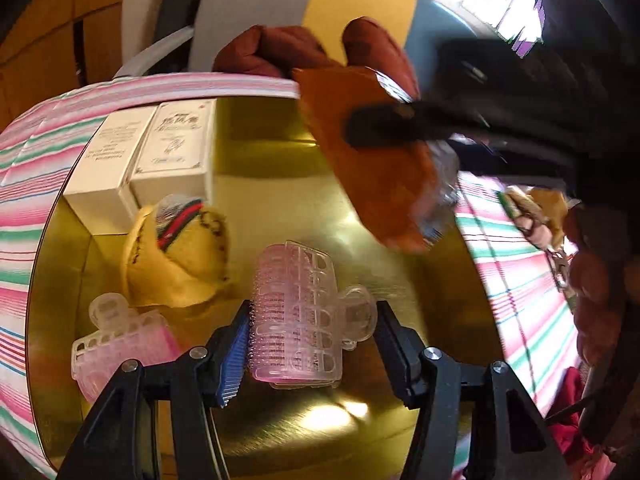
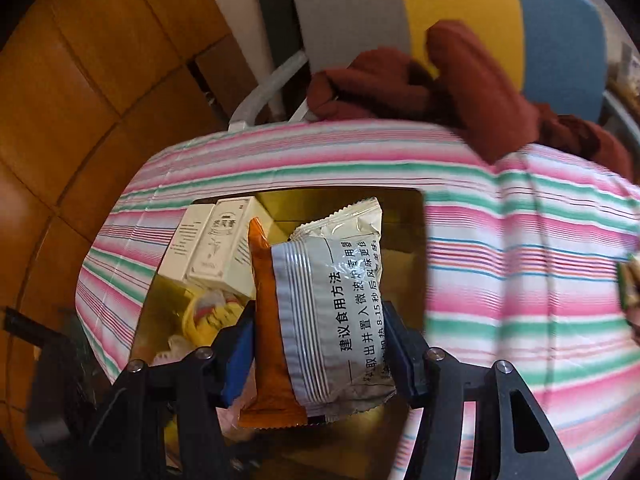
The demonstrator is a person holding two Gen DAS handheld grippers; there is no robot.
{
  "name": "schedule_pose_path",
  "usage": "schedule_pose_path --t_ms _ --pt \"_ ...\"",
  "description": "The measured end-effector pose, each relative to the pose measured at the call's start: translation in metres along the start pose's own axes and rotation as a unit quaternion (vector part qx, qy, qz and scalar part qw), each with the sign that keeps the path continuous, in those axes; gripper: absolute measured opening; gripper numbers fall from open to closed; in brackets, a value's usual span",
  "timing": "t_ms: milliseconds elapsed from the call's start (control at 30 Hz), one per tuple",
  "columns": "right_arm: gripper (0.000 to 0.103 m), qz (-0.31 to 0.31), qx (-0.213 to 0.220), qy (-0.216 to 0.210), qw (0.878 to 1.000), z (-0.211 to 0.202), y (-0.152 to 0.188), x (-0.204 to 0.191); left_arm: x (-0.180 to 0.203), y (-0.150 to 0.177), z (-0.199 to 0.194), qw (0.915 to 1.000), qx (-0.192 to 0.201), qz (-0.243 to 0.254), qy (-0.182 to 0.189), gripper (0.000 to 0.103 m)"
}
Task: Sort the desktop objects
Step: 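Carry the roller and snack bag over the gold tray and open both tools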
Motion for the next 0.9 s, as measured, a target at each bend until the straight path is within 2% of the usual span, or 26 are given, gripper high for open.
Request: schedule_pose_path --t_ms 133,267,333,567,633,733,900 --pt "0.06 0.03 -0.011 -0.025 0.999 0.036 -0.028 -0.015 -0.008 0.0 0.004 0.9996 -0.006 -0.018 -0.019 0.062" --pt "0.061 0.046 -0.013 -0.035 0.998 0.047 -0.038 -0.014 -0.014 0.007 -0.001 0.9994 -0.005 -0.033 -0.012 0.063" --pt "0.067 0.044 -0.004 -0.041 0.998 0.039 -0.036 -0.012 -0.015 0.011 -0.004 0.9993 -0.003 -0.036 -0.007 0.063" --pt "0.067 0.041 0.017 -0.044 0.998 0.008 -0.015 0.001 -0.006 0.018 -0.011 0.9997 0.004 -0.022 -0.012 0.063" --pt "0.067 0.038 0.026 -0.042 0.998 -0.006 -0.005 0.006 -0.007 0.018 -0.01 0.9993 0.004 -0.019 -0.032 0.063" --pt "0.068 0.034 0.041 -0.037 0.998 -0.023 0.006 0.01 -0.019 0.015 -0.009 0.9963 0.0 -0.022 -0.083 0.062" --pt "0.069 0.032 0.064 -0.041 0.997 -0.051 0.028 0.021 -0.025 0.01 -0.032 0.9962 0.038 -0.06 -0.05 0.063"
Point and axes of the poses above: each gripper's, at about its wrist camera, not at the fingertips, and z roughly the way its jaws point, x to its right, y to its underside, the point moved 10 cm from there along z, roughly the way its jaws point, and after that the axes turned 11 degrees about -x, right-handed, at the moved point
